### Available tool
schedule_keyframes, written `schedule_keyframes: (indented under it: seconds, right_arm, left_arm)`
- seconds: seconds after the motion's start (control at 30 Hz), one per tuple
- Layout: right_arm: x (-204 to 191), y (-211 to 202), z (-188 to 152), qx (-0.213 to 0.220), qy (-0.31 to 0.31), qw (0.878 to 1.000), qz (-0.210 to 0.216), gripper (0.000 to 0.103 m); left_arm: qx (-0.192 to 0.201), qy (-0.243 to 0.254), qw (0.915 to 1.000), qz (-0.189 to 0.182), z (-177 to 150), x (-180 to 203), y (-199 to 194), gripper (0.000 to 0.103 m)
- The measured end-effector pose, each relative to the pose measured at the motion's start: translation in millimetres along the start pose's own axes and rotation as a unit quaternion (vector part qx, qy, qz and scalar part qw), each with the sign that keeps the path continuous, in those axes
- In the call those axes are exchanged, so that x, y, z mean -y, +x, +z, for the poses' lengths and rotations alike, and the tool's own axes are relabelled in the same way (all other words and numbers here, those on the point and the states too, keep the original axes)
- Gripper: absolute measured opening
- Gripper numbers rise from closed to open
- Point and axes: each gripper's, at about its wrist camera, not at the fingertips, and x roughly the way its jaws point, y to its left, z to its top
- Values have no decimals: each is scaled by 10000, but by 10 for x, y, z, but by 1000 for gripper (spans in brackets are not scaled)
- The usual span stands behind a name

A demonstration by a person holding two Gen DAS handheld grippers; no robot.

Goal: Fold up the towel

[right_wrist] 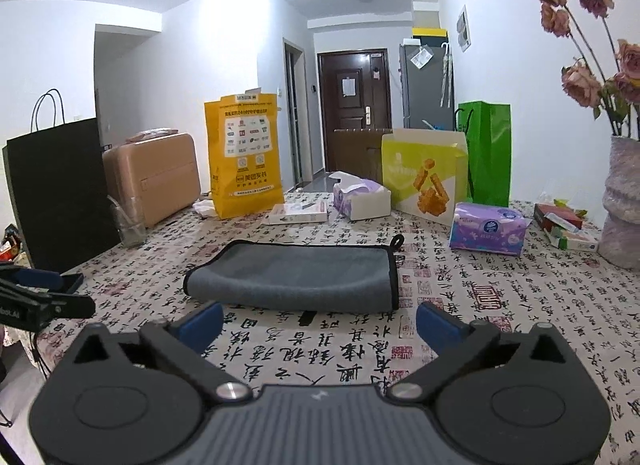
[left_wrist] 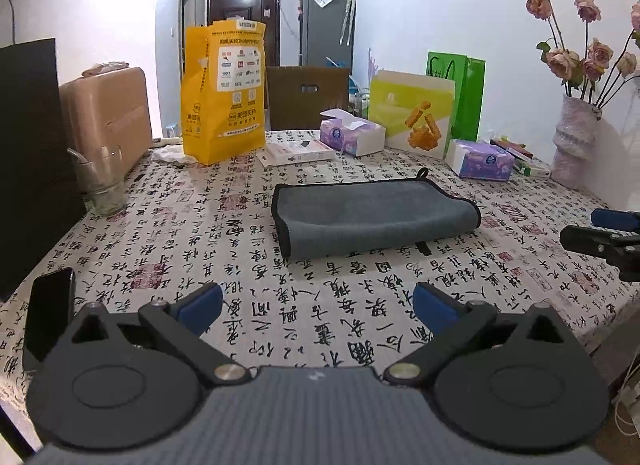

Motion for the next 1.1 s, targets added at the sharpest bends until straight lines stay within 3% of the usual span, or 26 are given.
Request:
schedule_keyframes:
  seconds: [0.17,0.43,1.1]
  right_arm:
    - [-98,-146,-86,75,-79,9998,-182,103]
    - [-222,-375,-193,210,14,9998,-44,103]
    - [-609,-780,-501,295,11,9993,248,103]
  left_arm:
    - [149,81,9998,112,-146,21,-158,103]
    - [462,-61,9989,82,-286,82,-475,103]
    - [604,-134,9979,179,-622,122,-863,103]
